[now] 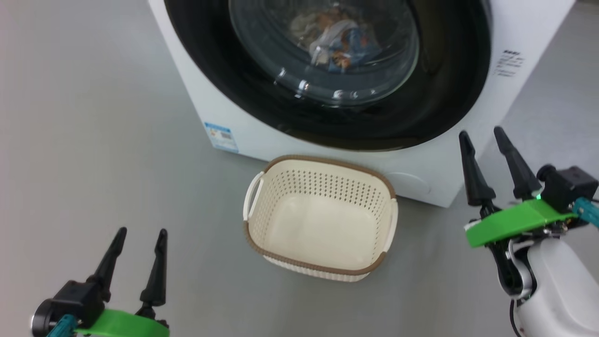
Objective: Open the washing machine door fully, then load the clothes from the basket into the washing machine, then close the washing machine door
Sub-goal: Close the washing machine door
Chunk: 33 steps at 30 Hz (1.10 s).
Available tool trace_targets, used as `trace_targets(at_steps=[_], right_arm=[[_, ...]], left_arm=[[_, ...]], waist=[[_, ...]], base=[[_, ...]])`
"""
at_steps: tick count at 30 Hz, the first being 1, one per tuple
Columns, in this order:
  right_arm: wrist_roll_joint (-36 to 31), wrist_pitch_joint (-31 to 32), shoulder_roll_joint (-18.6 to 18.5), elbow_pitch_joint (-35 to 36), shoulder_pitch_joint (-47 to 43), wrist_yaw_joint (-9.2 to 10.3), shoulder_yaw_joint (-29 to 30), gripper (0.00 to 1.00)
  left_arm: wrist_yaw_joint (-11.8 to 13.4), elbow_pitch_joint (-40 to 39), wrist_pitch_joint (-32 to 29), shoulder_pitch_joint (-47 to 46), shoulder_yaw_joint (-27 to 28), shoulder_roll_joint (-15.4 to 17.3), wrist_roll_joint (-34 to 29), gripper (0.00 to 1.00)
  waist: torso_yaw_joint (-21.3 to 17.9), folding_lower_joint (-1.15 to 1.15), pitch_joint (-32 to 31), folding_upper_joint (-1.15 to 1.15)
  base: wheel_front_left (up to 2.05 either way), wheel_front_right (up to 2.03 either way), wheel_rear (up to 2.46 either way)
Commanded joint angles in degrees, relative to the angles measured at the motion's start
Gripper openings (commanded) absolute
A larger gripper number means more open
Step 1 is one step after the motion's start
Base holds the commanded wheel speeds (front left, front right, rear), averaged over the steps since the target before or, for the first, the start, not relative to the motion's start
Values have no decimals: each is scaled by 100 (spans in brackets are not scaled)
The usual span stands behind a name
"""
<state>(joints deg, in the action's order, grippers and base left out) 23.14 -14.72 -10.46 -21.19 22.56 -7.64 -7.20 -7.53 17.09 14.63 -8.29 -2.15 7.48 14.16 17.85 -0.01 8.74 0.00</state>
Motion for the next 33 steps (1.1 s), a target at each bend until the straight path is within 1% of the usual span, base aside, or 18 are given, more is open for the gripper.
trace_targets(at_steps=[1, 6, 13, 24, 25, 33], right_arm=[[7, -28, 61, 188, -157, 15, -70, 100], [-38, -28, 119, 270, -584, 15, 0, 100], [-37, -28, 133, 399, -1045, 15, 47, 100], [-48, -28, 6, 555, -1539, 15, 130, 100], [-48, -28, 6, 555, -1539, 15, 130, 100], [-55, -28, -99, 614, -1798, 15, 168, 100]], left_arm=[[4, -67, 37, 3, 180, 225, 53, 100], [4, -15, 37, 156, 211, 379, 72, 100], [4, 27, 37, 311, 243, 537, 90, 100], [4, 101, 37, 400, 388, 670, 96, 100], [4, 101, 37, 400, 388, 670, 96, 100], [4, 98, 37, 488, 575, 709, 64, 100]], waist=[[-318, 1, -353, 0], [-584, 1, -647, 0], [-934, 1, -893, 0], [-1461, 1, -1065, 0], [-1461, 1, -1065, 0], [-1926, 1, -1143, 0]], base=[[0, 0, 0], [0, 0, 0], [0, 0, 0], [0, 0, 0], [0, 0, 0], [0, 0, 0]])
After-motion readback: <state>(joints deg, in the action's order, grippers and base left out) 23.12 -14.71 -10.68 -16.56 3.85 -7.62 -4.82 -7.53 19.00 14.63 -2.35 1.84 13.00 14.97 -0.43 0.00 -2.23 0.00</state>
